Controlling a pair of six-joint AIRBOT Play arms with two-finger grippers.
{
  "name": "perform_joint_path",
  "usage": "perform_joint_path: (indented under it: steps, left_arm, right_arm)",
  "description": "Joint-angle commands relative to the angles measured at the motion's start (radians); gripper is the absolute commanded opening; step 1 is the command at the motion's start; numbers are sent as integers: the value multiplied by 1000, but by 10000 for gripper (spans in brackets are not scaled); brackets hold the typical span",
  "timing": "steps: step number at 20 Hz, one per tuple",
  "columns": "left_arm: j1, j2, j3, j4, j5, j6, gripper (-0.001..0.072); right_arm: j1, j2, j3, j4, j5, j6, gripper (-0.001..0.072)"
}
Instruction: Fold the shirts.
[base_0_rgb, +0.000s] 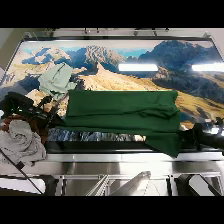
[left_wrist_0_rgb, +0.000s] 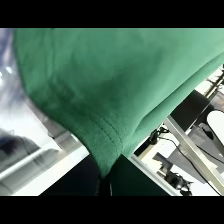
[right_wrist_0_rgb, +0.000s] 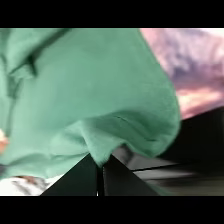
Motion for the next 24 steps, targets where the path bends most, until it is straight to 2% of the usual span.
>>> perform_joint_path:
  steps: [1, 4, 7, 9, 11, 14, 17, 21, 22, 23, 24]
  left_arm:
    - [32, 33, -13, -2, 28, -1, 17]
    - [2, 22, 108, -100, 43, -3, 17]
    - [-70, -58, 288, -100, 52, -52, 17]
    - [-110, -145, 433, -100, 48, -75, 17]
    - [-133, -246, 568, -100, 35, -92, 17]
    - [-143, -391, 725, -100, 32, -105, 14]
    - [-143, -507, 844, -103, 5, -122, 13]
    - [-165, -589, 935, -168, 18, -127, 15]
    - [-174, -593, 941, -168, 23, -127, 124]
    - [-180, -592, 941, -171, 26, -127, 386]
    - [-180, -587, 941, -181, 38, -130, 664]
  right_arm:
    - [-30, 50, 1, 208, 93, -55, 31]
    - [28, 64, 3, 448, 39, -134, 32]
    - [213, -5, 36, 500, -194, -178, 32]
    - [329, -100, 98, 585, -358, -261, 33]
    - [401, -220, 187, 655, -449, -347, 32]
    - [470, -429, 356, 685, -494, -436, 33]
    - [488, -589, 457, 685, -492, -435, 33]
    - [488, -650, 462, 588, -491, -428, 33]
    - [487, -649, 462, 552, -487, -416, 42]
    - [485, -647, 462, 535, -476, -416, 146]
    - [476, -639, 464, 508, -449, -417, 286]
